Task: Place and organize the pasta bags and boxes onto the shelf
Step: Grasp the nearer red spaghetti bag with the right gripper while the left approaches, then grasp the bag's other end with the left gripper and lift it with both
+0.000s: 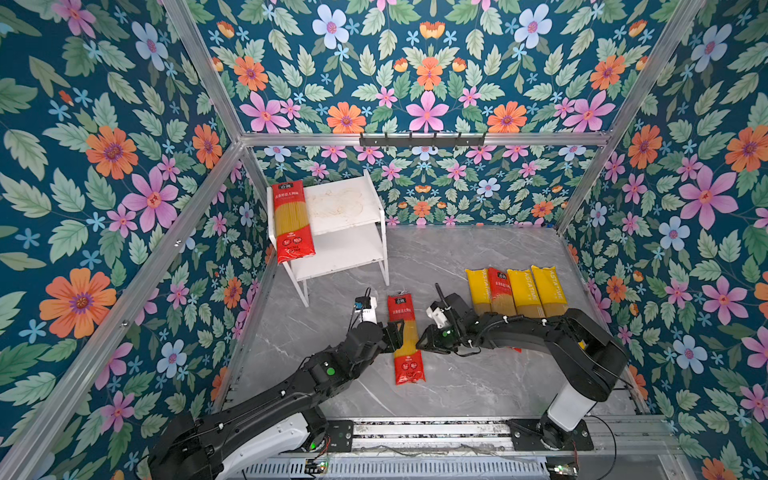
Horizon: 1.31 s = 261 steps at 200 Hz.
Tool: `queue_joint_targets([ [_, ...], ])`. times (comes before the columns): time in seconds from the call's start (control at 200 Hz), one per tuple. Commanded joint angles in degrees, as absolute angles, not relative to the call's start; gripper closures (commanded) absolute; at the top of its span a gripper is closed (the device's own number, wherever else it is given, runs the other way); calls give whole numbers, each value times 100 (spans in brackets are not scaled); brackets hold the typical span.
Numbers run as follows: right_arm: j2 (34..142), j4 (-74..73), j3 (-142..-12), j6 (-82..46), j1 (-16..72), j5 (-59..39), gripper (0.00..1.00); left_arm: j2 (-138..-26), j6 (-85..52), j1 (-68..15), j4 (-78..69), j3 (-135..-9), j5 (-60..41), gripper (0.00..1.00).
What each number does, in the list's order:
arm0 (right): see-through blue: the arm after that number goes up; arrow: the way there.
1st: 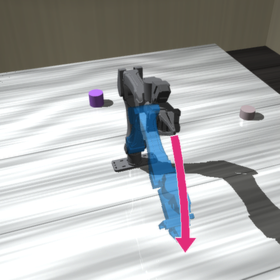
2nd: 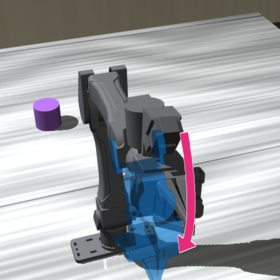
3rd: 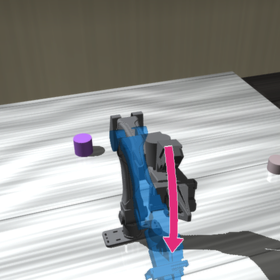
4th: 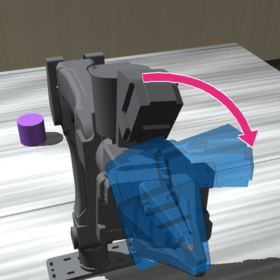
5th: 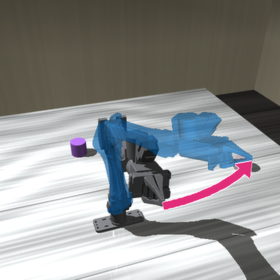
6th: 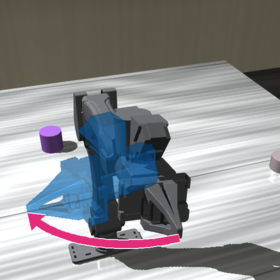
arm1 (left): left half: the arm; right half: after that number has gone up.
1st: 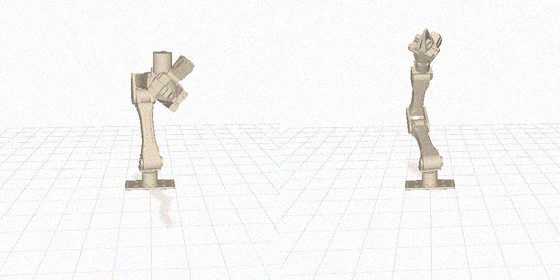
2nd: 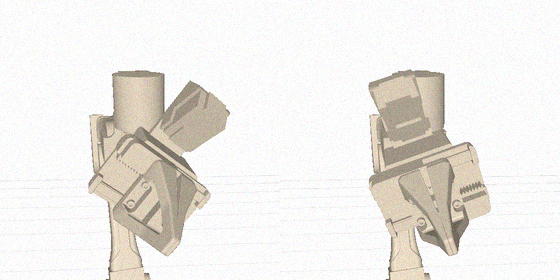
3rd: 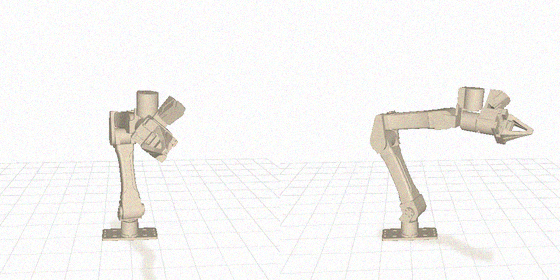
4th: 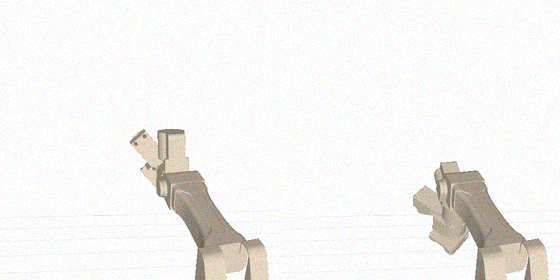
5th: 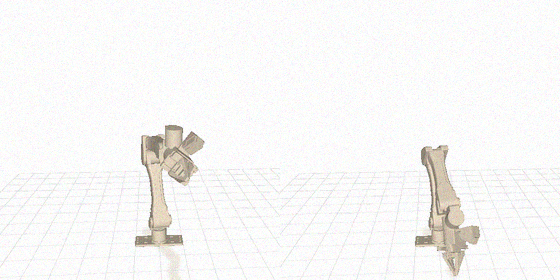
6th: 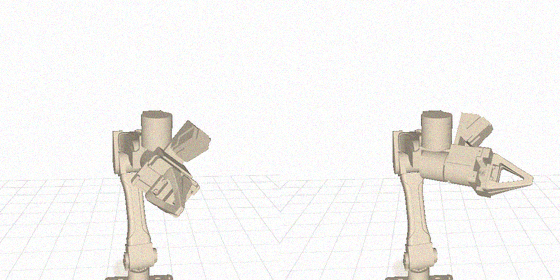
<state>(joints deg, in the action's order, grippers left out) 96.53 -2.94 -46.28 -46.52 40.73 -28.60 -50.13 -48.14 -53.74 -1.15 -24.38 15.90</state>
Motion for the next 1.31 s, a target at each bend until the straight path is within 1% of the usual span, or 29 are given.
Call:
queue_joint_targets([
  [0.0,9553,-696,-4647,-4722,3799,-3031,50,-4944,-4994,-5379,-914,-2057,1817,26],
  [0.13,9754,-201,-5062,-4452,3667,-2723,42,-5052,-5113,-5370,-937,-1849,1818,25],
  [0.195,9899,-143,-5174,-4470,3658,-2461,41,-5165,-5200,-5345,-925,-1796,1820,25],
  [0.28,10037,-532,-5103,-4773,3667,-2251,41,-5316,-5360,-5209,-1074,-1624,1764,25],
  [0.355,10210,-1081,-5036,-5102,3679,-2421,40,-5416,-5517,-4972,-1437,-1375,1476,25],
  [0.44,10401,-1302,-5007,-5359,3726,-2470,39,-5466,-5591,-4784,-1587,-1251,1322,25],
  [0.545,10388,-1836,-4660,-5834,3882,-2135,37,-5510,-5623,-4505,-1574,-1138,1098,25],
  [0.68,10449,-1694,-4816,-5772,4113,-2047,36,-5475,-5804,-4148,-1961,-765,718,25],
  [0.81,10589,-1904,-4834,-5897,4128,-2196,37,-5512,-5885,-4109,-2250,-575,651,25],
  [1.06,10752,-2550,-4693,-6223,4126,-2429,41,-6145,-5872,-4109,-2750,-672,321,26],
  [1.195,10995,-2970,-4719,-6381,4122,-2479,45,-6815,-5968,-4109,-3494,-735,65,29],
  [1.3,11098,-3332,-4668,-6299,4175,-2463,51,-7473,-5844,-4113,-3628,-1058,-196,32],
])
